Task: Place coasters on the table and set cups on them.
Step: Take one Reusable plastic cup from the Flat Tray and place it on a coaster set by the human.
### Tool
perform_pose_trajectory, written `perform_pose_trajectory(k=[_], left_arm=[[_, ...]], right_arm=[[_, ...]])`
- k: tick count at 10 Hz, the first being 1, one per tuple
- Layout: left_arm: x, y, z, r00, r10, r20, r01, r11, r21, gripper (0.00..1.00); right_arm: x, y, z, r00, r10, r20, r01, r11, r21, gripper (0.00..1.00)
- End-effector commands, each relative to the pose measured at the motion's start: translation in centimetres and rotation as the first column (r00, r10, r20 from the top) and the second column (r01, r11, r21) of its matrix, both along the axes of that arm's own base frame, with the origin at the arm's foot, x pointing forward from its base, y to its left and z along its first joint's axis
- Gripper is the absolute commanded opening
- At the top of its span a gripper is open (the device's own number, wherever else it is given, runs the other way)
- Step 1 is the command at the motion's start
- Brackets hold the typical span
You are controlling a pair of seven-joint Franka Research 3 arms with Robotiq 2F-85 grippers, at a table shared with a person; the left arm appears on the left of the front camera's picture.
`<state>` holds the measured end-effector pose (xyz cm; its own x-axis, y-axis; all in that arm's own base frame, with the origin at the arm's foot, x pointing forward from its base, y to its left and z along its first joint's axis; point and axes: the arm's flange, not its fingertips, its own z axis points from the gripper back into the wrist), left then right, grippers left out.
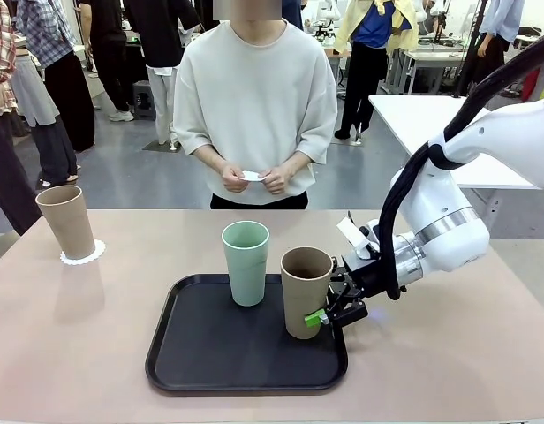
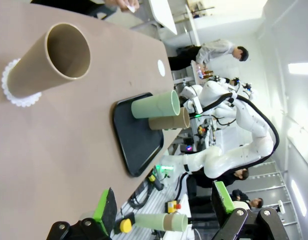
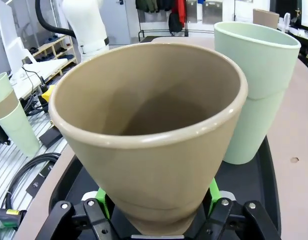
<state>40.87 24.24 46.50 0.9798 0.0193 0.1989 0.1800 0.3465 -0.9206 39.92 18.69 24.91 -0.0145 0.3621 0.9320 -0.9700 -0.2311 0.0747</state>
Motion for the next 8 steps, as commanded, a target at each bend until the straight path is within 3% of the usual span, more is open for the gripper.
perform_pose_trajectory(k=[1,3,6,8], left_arm=[[-0.1,-0.1,0.2,1.0,0.004,0.006,-0.004,1.0,-0.006,1.0],[-0.1,-0.1,0.2,1.0,0.004,0.006,-0.004,1.0,-0.006,1.0],[-0.1,-0.1,0.2,1.0,0.004,0.006,-0.004,1.0,-0.006,1.0],[-0.1,-0.1,0.2,1.0,0.004,0.006,-0.004,1.0,-0.006,1.0]], right_arm=[[0.1,-0.4,0.8,0.999,-0.03,0.025,0.029,0.998,0.059,0.0],[-1.2,-2.8,6.5,0.999,-0.03,0.018,0.027,0.986,0.163,0.0],[-3.2,-5.6,16.9,0.997,-0.073,-0.024,0.076,0.987,0.138,0.0],[-4.3,-5.9,20.9,0.993,-0.107,-0.052,0.11,0.992,0.067,0.0]])
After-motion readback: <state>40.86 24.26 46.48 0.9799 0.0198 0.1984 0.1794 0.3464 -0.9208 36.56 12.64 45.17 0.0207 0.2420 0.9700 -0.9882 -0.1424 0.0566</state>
